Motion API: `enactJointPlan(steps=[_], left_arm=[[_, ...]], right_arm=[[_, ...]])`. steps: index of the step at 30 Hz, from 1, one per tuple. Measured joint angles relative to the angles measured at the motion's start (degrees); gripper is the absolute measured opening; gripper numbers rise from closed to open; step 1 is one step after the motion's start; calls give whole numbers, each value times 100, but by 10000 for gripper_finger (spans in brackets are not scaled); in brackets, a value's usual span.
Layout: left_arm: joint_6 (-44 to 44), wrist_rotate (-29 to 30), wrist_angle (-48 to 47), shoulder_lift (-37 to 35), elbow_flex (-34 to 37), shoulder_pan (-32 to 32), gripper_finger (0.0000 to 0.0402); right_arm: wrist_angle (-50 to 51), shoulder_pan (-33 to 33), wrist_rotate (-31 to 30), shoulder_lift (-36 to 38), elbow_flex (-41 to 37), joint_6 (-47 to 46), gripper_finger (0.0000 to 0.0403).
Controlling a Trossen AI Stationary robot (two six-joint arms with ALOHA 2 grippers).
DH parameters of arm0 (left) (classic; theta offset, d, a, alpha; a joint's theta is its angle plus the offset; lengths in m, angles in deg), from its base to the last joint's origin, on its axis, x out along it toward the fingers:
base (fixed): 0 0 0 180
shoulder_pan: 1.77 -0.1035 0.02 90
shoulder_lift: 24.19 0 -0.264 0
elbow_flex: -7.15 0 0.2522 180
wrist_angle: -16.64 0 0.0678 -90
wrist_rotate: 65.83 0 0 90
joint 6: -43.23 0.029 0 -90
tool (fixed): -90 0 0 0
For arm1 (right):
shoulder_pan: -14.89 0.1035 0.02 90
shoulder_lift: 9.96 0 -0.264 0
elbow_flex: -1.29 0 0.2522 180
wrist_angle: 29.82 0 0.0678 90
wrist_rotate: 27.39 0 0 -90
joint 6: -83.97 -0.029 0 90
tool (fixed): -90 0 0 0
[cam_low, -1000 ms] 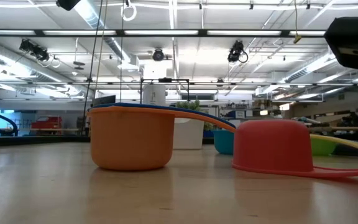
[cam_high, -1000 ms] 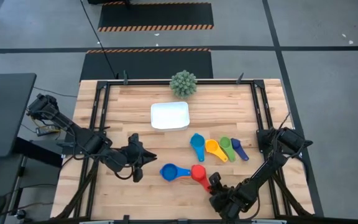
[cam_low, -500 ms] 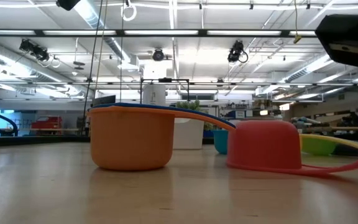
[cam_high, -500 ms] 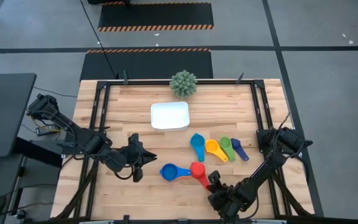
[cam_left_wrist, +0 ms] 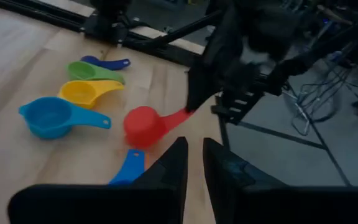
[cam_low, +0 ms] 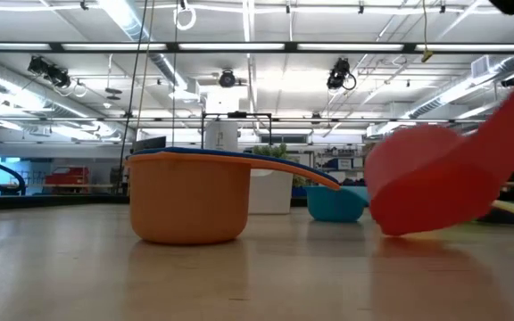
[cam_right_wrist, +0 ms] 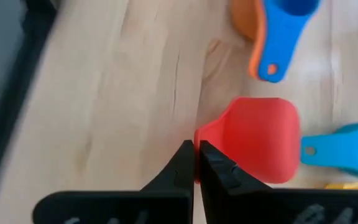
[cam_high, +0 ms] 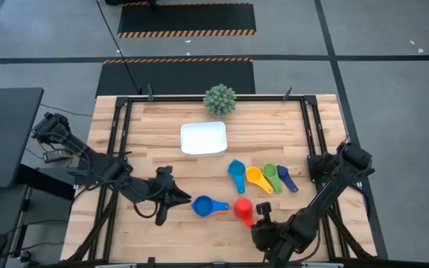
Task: Nest measuring cups in basket
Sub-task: Stack the red measuring cup into the blue measuring cup
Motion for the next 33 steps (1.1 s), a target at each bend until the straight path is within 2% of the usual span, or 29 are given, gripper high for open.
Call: enactJointPlan(steps=[8,12,19,28,33], left_arm=[[-142,261,-144,295,-2,0,158],[-288,64,-159,530,0,-87,188],[-277,-110,300,980,4,-95,192],[-317,-104,551,1273,7,-373,192],[-269,-104,535,1273,7,-498,192]], right_arm=[[37,-279,-32,820,4,-1613,9],[43,-361,-70,1082,4,-2179,9],[-219,-496,-183,1407,4,-2693,8],[-1617,-863,-340,1518,4,-2818,8],[-2504,-1068,-325,1518,-245,-2716,8]])
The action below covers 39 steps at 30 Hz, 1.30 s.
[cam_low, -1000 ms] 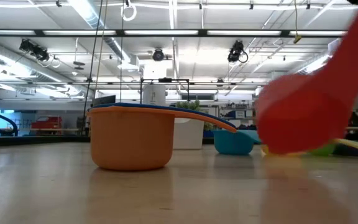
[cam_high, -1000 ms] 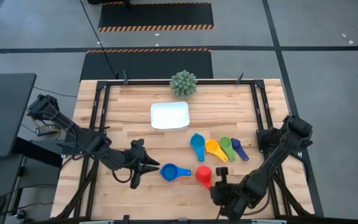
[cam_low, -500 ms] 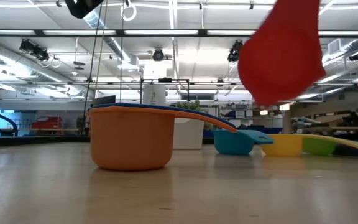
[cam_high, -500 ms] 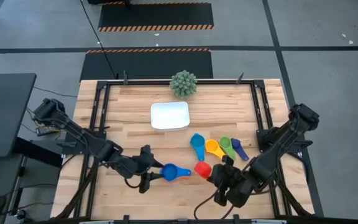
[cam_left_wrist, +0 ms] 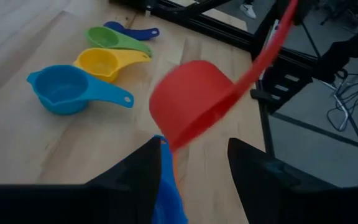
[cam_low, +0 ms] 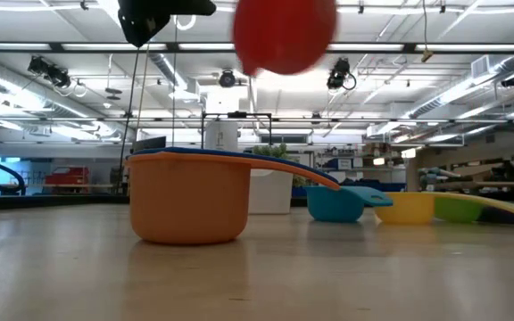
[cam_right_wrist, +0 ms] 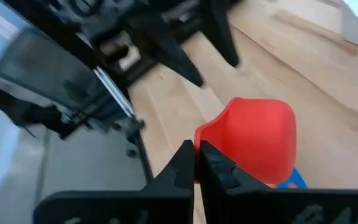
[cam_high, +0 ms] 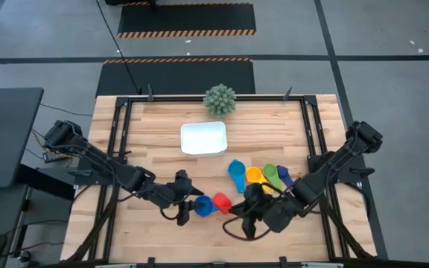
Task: Nest measuring cups in basket
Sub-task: Stack the red measuring cup into the blue measuring cup
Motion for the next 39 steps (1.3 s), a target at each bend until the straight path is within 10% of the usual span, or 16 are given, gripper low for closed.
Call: enactJointPlan(steps=[28,39], left_arm=[[653,23,-734,0,-4,-326,151],[588,-93,-705,0,-4,-389,14]], right_arm=[[-1384,-467,-61,-9,-376,-555,8],[-1387,-500,-104,-11,-376,-772,14]])
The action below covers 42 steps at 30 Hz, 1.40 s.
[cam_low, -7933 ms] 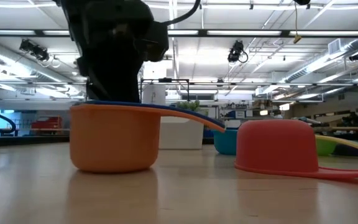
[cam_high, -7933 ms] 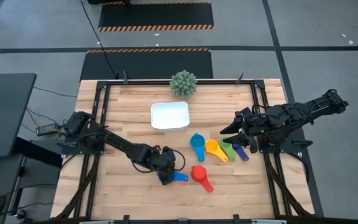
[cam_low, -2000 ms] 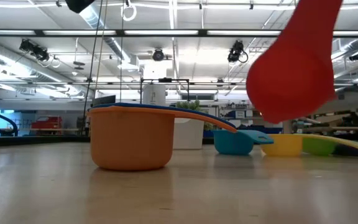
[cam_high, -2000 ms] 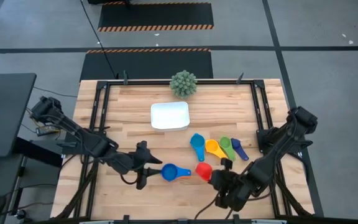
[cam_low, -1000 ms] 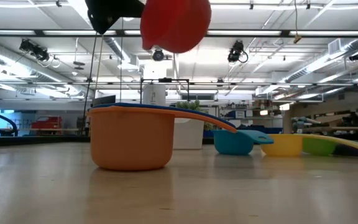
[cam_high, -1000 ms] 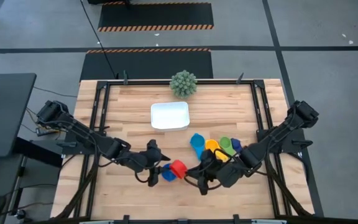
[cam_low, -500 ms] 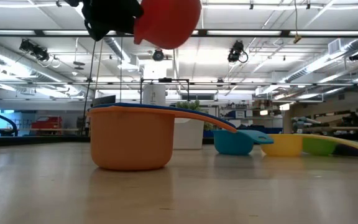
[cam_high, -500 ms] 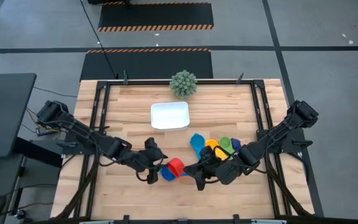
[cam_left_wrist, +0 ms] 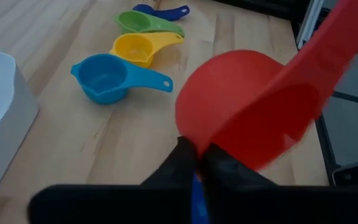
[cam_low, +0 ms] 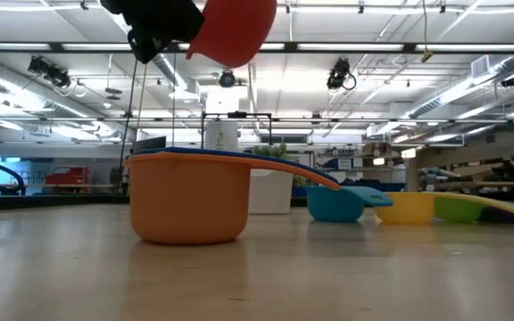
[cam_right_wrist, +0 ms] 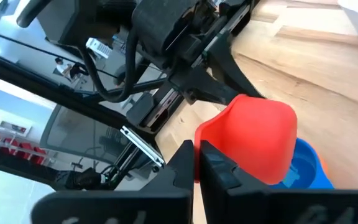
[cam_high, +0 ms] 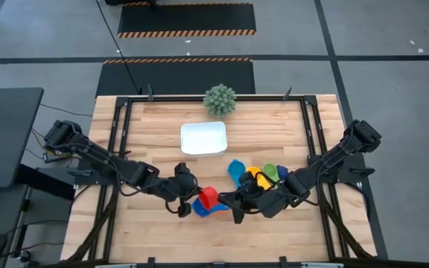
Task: Nest measuring cups in basket
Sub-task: Stack the red measuring cup into the blue measuring cup
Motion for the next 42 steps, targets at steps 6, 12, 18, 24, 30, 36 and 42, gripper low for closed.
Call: enactJointPlan(steps=[6,12,18,24,30,36,42], left_arm=[[-4,-36,-44,0,0,-4,11],[-175,-526,-158,4,0,-57,9],[-946,-1464,-721,4,0,-98,9],[-1411,-1548,-1039,46,-71,-175,9],[-1236,-1770,-1721,705,-954,-354,8],[-1080,-2129,-2957,1486,-1902,-393,8],[-1044,-2290,-3638,2019,-2552,-461,8]], right_arm=[[95,-34,19,0,1,-525,50],[382,-140,484,25,0,-511,131],[1665,-181,713,358,0,-459,211],[3014,-120,706,709,2,-365,253],[4407,-27,701,1080,2,-510,260],[5503,235,522,1586,2,-785,254],[5839,486,347,1892,0,-642,254]])
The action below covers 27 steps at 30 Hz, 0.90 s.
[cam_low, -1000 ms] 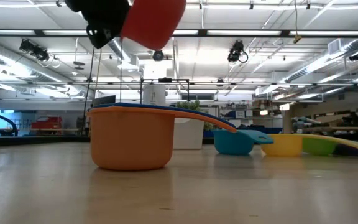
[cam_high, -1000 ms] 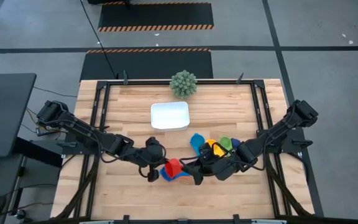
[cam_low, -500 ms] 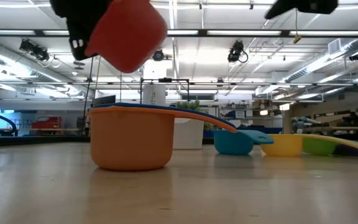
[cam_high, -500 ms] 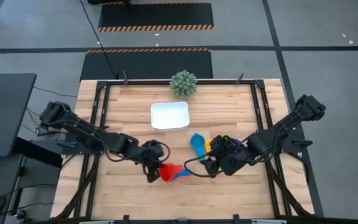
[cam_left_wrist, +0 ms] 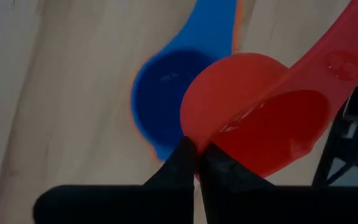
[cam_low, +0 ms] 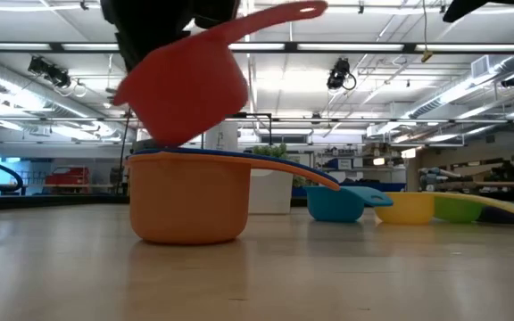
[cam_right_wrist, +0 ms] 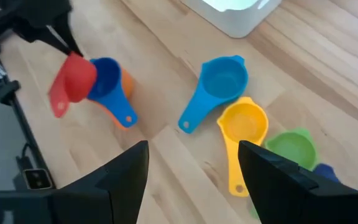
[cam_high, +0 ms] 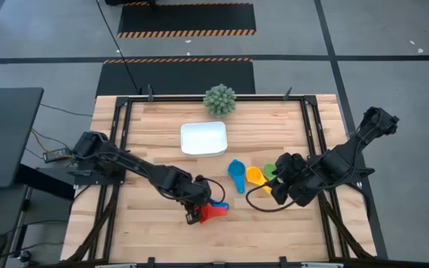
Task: Nest measuring cups in basket
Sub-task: Stack the red measuring cup into the blue measuring cup
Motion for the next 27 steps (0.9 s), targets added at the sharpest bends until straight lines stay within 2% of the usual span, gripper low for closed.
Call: enactJointPlan(steps=[8,12,18,27], left_arm=[[-163,-2,-155,330,-163,-154,8],[-306,-35,-96,316,-165,-152,8],[-346,-427,-318,331,-165,-213,8],[-524,-455,-339,353,-163,-317,18]], right_arm=[[-87,133,-129,-19,0,143,252],[-107,243,-232,-32,0,128,250],[-106,314,-403,-32,0,136,248],[-364,317,-523,-32,0,202,248]])
